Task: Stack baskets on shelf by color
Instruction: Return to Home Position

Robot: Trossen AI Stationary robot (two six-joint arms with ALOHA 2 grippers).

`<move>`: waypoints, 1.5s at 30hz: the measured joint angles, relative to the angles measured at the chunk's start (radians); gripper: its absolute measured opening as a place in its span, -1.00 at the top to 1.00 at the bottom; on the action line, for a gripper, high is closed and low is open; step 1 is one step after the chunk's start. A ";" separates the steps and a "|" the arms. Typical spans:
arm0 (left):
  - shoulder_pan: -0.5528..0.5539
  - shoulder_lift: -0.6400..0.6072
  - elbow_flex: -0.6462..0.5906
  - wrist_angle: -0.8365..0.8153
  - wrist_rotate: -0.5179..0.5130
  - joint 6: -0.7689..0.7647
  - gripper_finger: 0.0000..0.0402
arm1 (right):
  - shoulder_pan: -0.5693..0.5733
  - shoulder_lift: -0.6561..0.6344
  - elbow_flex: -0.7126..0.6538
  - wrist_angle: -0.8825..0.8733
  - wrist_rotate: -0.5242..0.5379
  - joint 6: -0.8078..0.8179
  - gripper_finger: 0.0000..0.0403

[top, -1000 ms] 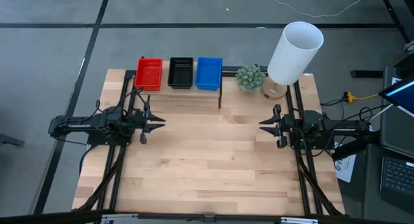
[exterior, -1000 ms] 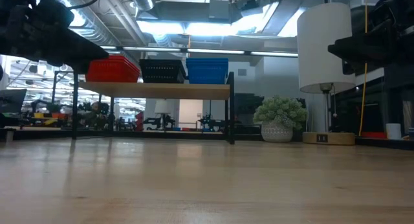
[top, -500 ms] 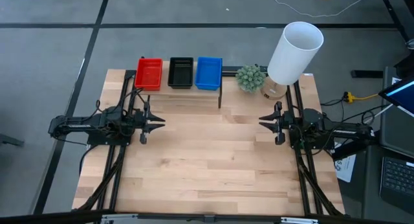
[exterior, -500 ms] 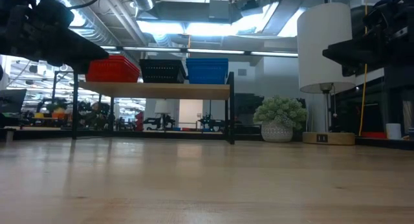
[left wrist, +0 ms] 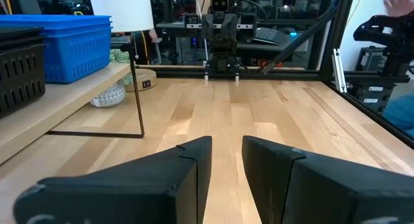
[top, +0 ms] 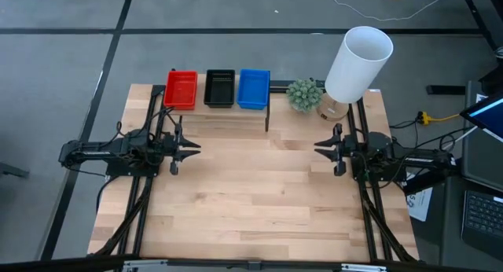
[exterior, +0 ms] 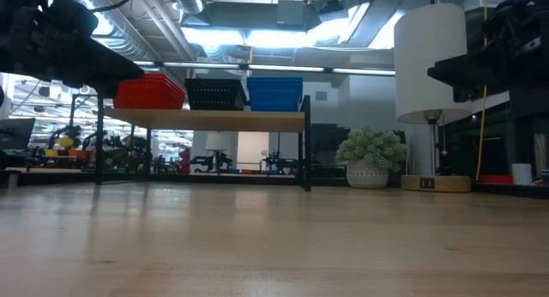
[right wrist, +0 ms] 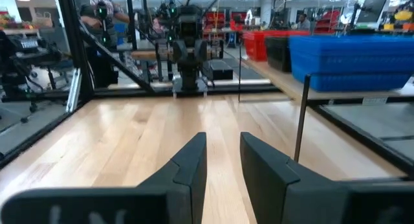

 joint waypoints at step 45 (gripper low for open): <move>0.000 0.000 0.000 0.000 0.000 0.000 0.60 | 0.000 0.021 0.000 0.000 -0.001 0.000 0.53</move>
